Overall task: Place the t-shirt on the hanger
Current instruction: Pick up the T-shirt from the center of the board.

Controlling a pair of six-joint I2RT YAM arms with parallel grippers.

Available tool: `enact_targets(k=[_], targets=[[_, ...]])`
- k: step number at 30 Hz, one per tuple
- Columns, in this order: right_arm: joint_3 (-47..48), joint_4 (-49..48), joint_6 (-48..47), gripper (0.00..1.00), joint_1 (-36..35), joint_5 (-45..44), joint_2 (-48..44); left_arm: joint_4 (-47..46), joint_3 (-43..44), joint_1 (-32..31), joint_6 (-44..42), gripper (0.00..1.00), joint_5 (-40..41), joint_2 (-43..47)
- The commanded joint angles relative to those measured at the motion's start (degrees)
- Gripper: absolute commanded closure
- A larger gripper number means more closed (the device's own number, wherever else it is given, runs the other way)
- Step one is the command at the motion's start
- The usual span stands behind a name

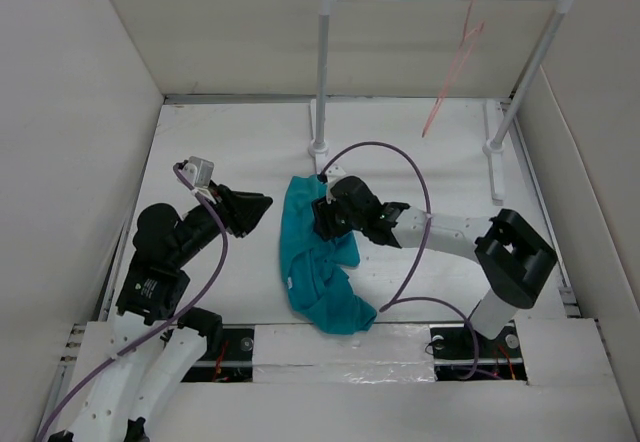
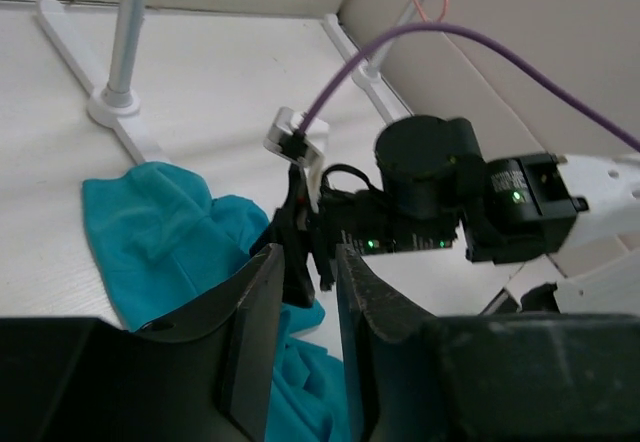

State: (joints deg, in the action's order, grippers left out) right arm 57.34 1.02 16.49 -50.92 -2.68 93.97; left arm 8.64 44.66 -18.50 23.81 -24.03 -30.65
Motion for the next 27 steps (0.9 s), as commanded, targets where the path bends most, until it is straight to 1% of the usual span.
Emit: enact_targets(k=[1, 2, 3, 4, 6, 7, 8, 10, 11, 12, 14, 15, 19, 22, 23, 24, 25, 26, 27], targets=[[3.56, -5.84, 0.82, 0.42, 0.55, 2.05, 2.78, -3.55, 0.42, 0.22, -3.68, 0.74, -5.94, 1.64], [5.13, -5.85, 0.82, 0.44, 0.55, 2.15, 3.66, -3.63, 0.51, 0.22, -4.21, 0.71, -5.94, 1.91], [6.28, -5.15, 0.65, 0.50, 0.55, 4.85, 4.54, -3.98, 0.51, 0.22, -4.39, 0.70, -6.20, 1.91], [7.34, -4.36, 0.47, 0.77, 0.55, 4.96, 5.25, -3.81, 1.29, 0.22, -4.65, 0.68, -6.38, 0.96], [7.96, -5.32, 0.82, 0.93, 0.55, 3.57, 5.87, -2.15, 2.62, 0.22, -5.70, 0.67, -7.87, -0.63], [7.87, -5.93, 1.17, 1.00, 1.25, 3.30, 5.87, -2.31, 2.97, 0.22, -5.62, 0.66, -8.39, -1.42], [8.05, -5.68, 1.35, 1.00, 2.65, 3.29, 4.91, -3.01, 2.54, 0.22, -5.18, 0.66, -9.36, -1.69], [7.70, -4.88, 1.09, 1.00, 4.24, 3.03, 2.63, -6.96, 1.05, 0.22, -1.33, 0.66, -11.99, -2.38], [6.83, -5.93, 1.09, 1.00, 5.90, 0.94, 0.96, -12.28, 0.34, 0.22, 0.51, 0.68, -16.70, -3.00], [4.82, -6.63, 1.17, 1.00, 6.96, -0.21, -2.27, -15.21, -0.53, 0.22, 4.88, 0.68, -19.01, -3.53], [3.13, -7.17, 1.17, 1.00, 9.33, 0.30, -5.63, -19.87, -3.08, 0.22, 7.73, 0.70, -21.40, -4.76], [2.61, -6.56, 1.17, 1.00, 11.52, 0.65, -8.52, -22.16, -3.53, 0.22, 8.35, 0.70, -21.23, -5.11], [-0.38, -5.67, 0.83, 1.00, 15.93, 1.36, -14.15, -23.23, -2.05, 0.22, 8.01, 0.71, -20.88, -9.15], [-1.52, -4.71, 1.52, 1.00, 19.26, 2.24, -16.97, -25.51, -1.43, 0.22, 9.14, 0.70, -20.70, -15.29], [-1.97, -5.06, 1.53, 1.00, 19.88, 3.98, -17.59, -25.52, -0.73, 0.22, 8.80, 0.69, -20.44, -16.70], [-2.32, -5.32, 1.53, 1.00, 20.41, 4.43, -18.21, -23.78, 0.15, -1.69, 7.40, 0.69, -18.09, -17.94], [-2.58, -5.58, 1.35, 1.00, 21.11, 5.22, -18.73, -20.98, 4.34, -9.98, 5.04, 0.68, -13.72, -21.17], [-2.67, -5.41, 1.18, 1.00, 21.12, 5.75, -19.35, -18.34, 7.16, -15.46, 2.75, 0.68, -2.71, -23.55], [-2.76, -4.98, 1.09, 1.00, 21.12, 6.19, -19.53, -12.31, 10.32, -20.73, -1.10, 0.68, 4.53, -26.01]])
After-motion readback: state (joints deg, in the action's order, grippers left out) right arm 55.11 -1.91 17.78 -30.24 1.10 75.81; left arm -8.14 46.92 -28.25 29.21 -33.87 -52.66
